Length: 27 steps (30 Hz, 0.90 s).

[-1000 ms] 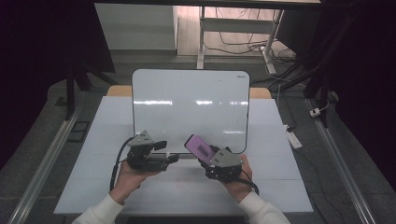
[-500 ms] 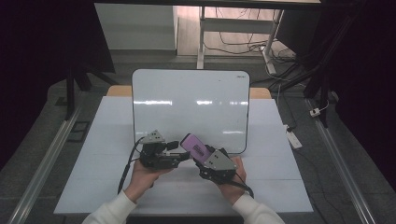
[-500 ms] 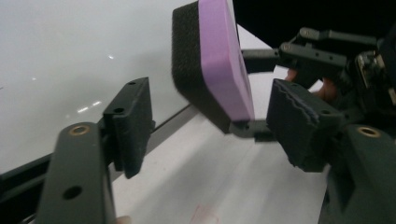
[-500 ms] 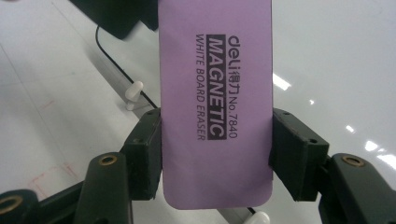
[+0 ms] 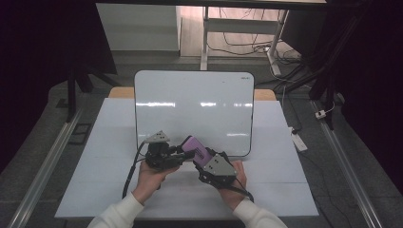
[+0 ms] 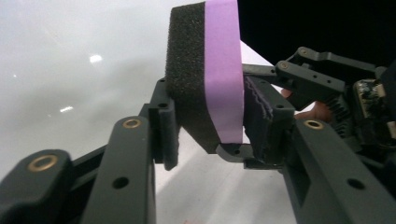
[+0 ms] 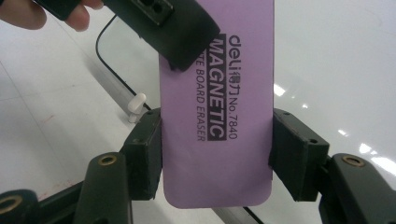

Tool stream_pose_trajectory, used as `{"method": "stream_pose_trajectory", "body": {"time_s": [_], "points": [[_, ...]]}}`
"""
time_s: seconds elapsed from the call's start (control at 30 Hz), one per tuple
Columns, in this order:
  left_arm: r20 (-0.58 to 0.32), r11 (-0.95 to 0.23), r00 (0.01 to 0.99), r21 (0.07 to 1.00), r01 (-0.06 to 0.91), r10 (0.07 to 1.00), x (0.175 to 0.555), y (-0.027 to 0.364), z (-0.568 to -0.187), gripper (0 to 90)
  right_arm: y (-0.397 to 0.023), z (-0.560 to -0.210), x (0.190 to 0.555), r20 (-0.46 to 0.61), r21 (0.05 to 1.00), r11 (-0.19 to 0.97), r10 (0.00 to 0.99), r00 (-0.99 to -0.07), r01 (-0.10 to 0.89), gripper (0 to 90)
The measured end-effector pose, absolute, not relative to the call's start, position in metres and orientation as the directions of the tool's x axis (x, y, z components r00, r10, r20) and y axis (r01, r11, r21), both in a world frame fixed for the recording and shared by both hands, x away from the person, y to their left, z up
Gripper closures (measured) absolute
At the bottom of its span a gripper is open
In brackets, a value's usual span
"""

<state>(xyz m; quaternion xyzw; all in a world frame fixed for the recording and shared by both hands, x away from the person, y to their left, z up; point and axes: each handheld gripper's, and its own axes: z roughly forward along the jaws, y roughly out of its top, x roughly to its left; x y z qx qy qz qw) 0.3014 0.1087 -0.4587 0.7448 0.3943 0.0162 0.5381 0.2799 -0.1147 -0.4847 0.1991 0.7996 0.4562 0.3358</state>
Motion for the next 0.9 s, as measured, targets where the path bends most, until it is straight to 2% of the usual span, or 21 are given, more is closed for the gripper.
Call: {"method": "stream_pose_trajectory", "body": {"time_s": [0.23,0.5,0.63,0.9], "points": [[-0.401,-0.114,0.684,0.81,0.576,0.609,0.301,0.109,-0.456,63.3,-0.114,-0.486,0.285,-0.309,0.868,0.494,0.615,-0.726,0.049,38.9],[-0.392,-0.109,0.676,0.813,0.572,0.624,0.301,0.123,-0.449,63.9,-0.121,-0.479,0.286,-0.214,0.904,0.423,0.576,-0.789,0.063,25.7],[-0.391,-0.113,0.661,0.803,0.585,0.641,0.301,0.139,-0.441,63.8,-0.134,-0.469,0.285,-0.177,0.925,0.373,0.582,-0.794,0.068,25.6],[-0.349,-0.136,0.606,0.781,0.61,0.715,0.296,0.184,-0.431,63.7,-0.17,-0.466,0.293,-0.157,0.919,0.374,0.637,-0.754,0.124,26.2]]}}
